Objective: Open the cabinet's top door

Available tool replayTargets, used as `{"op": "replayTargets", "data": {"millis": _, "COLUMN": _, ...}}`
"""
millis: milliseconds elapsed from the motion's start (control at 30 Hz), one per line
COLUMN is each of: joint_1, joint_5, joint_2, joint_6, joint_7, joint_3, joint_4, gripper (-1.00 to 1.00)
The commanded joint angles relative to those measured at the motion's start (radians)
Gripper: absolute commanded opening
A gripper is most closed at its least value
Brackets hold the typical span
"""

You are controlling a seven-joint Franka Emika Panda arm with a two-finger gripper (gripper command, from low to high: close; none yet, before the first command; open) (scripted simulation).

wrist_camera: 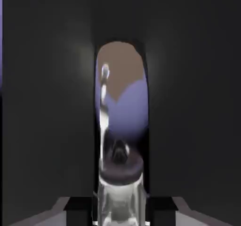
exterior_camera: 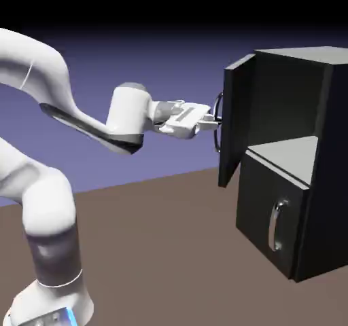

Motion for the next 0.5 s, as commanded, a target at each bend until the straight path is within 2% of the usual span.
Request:
{"op": "replayTargets", "data": {"millis": 0, "joint_1": 0.005, "joint_5": 0.042, "joint_2": 0.008, "joint_6": -0.041, "joint_7": -0.01, "joint_3": 0.027, "joint_4": 0.009, "gripper": -1.0}}
{"op": "replayTargets", "data": {"millis": 467, "joint_1": -0.056, "joint_5": 0.42, "joint_2": 0.296, "joint_6": -0.649, "joint_7": -0.019, "joint_3": 0.404, "joint_4": 0.303, "gripper": -1.0}}
